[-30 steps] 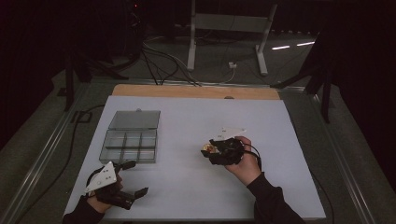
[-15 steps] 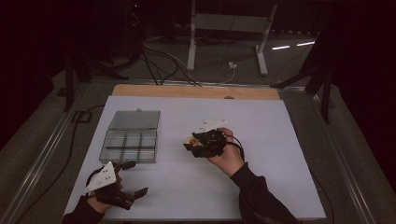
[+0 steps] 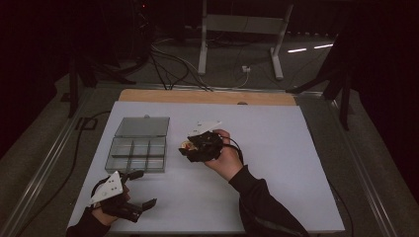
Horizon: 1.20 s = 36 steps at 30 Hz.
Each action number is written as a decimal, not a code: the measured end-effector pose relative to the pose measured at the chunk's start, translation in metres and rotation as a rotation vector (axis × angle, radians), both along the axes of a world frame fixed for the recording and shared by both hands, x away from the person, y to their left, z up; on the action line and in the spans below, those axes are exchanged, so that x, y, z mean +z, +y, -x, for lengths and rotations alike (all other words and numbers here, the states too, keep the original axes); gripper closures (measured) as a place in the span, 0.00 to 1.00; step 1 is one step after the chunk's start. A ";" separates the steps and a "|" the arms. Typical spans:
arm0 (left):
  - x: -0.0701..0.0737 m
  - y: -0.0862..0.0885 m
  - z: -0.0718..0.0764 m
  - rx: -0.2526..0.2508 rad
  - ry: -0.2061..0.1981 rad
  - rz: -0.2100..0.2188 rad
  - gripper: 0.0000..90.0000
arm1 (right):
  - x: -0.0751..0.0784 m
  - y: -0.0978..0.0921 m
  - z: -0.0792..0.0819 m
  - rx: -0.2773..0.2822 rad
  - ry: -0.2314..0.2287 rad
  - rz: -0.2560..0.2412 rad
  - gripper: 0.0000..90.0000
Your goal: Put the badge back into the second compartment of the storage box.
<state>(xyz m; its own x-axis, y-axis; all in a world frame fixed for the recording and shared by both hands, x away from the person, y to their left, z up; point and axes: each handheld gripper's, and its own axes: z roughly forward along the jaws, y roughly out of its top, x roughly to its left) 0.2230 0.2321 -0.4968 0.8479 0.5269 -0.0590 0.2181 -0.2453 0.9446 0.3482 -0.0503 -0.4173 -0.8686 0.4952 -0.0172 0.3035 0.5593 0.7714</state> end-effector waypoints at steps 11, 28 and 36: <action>0.000 0.001 0.000 -0.001 -0.001 0.002 0.00 | 0.000 0.031 -0.011 0.025 0.010 -0.017 0.53; 0.001 0.000 0.001 -0.007 0.002 0.010 0.00 | -0.006 0.075 -0.028 0.040 0.036 -0.040 0.53; 0.000 0.000 0.000 -0.008 0.005 0.014 0.00 | -0.013 0.098 -0.036 0.051 0.055 -0.033 0.53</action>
